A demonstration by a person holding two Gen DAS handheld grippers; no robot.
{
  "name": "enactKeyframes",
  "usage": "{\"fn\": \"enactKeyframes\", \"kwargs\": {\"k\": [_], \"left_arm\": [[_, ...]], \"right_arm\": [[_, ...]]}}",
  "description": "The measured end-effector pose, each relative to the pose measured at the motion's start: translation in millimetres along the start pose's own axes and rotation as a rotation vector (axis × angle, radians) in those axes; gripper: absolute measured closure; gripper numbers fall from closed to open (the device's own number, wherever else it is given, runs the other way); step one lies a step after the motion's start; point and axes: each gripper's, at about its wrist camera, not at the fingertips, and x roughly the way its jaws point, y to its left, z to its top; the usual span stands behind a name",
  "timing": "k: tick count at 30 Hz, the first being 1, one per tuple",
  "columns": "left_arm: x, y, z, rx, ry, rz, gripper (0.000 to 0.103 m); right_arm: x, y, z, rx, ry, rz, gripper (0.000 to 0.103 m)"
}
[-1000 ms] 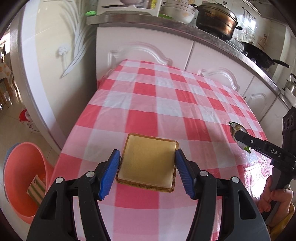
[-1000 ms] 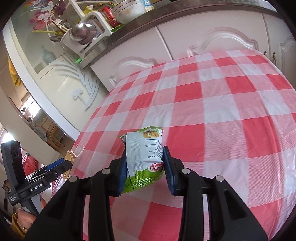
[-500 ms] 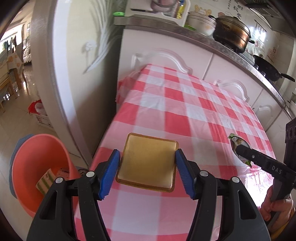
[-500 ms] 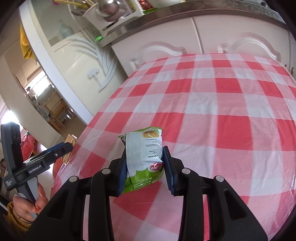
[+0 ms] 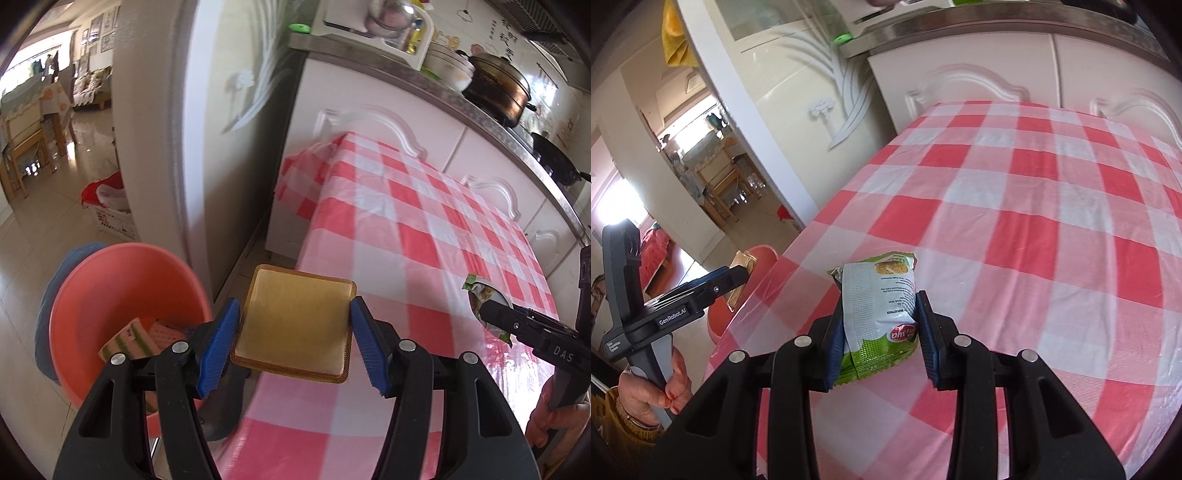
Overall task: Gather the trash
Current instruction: 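Carry the yellow cake square and green packet over the orange bucket, then open both grippers to drop the cake square and green packet into the bucket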
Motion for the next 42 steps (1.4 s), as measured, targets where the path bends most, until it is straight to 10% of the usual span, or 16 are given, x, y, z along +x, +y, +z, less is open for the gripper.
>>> {"fn": "enactKeyframes", "kwargs": {"k": [42], "left_arm": [[28, 154, -30, -0.223, 0.071, 0.191, 0.040]], "right_arm": [[146, 221, 46, -0.382, 0.182, 0.233, 0.064]]}}
